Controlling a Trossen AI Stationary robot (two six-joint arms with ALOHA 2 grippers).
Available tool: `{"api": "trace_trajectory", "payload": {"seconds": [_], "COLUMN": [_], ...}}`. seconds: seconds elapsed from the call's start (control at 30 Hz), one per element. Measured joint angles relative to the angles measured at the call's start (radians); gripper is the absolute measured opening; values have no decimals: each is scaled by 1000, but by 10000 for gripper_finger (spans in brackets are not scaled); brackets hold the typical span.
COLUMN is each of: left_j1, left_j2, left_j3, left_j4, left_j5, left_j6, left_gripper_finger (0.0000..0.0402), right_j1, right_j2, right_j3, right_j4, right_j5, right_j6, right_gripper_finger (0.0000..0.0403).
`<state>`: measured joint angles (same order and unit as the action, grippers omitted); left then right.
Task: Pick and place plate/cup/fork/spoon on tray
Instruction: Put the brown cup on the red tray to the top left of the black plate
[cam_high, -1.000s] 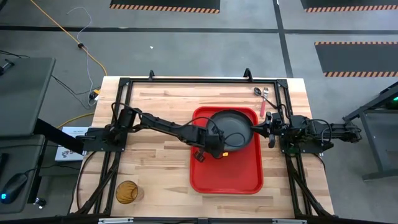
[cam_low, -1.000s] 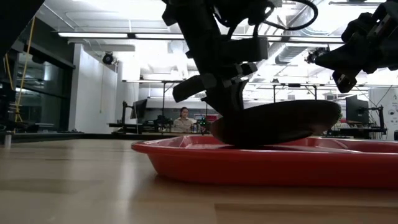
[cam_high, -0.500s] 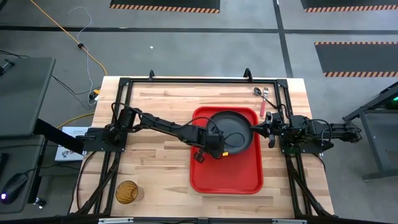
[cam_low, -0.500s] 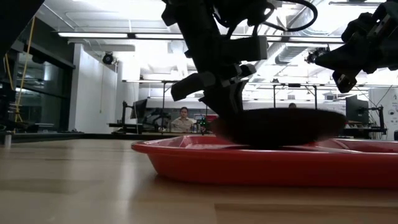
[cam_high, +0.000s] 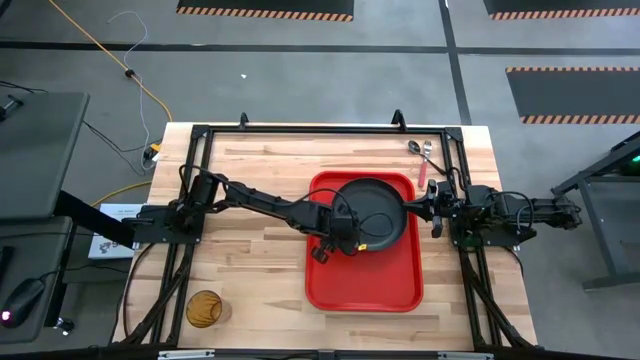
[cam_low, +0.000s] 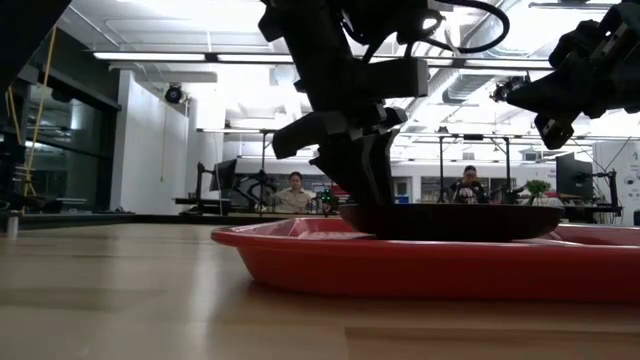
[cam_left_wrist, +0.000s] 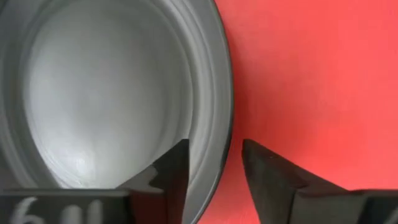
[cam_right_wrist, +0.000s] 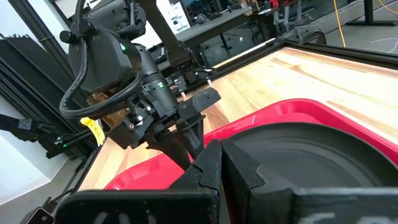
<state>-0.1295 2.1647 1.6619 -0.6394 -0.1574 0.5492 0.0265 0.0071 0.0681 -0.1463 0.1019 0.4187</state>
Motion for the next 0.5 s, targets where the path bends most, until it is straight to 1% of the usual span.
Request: {"api": "trace_trajectory", "payload": {"seconds": [0.33,0.5], "left_j1": [0,0], "left_j2": [-6,-23], "left_j3": [2,66], "left_j4": [-42,-113], "left_j5": [-1,-1], "left_j6": [-51,-80], "left_gripper_finger": [212,229], "right_j1": [0,0], "right_j2": [0,0], "right_j3": [0,0], "right_j4": [0,0], "right_j5": [0,0], "right_j6": [0,0], "right_gripper_finger": [0,0]}}
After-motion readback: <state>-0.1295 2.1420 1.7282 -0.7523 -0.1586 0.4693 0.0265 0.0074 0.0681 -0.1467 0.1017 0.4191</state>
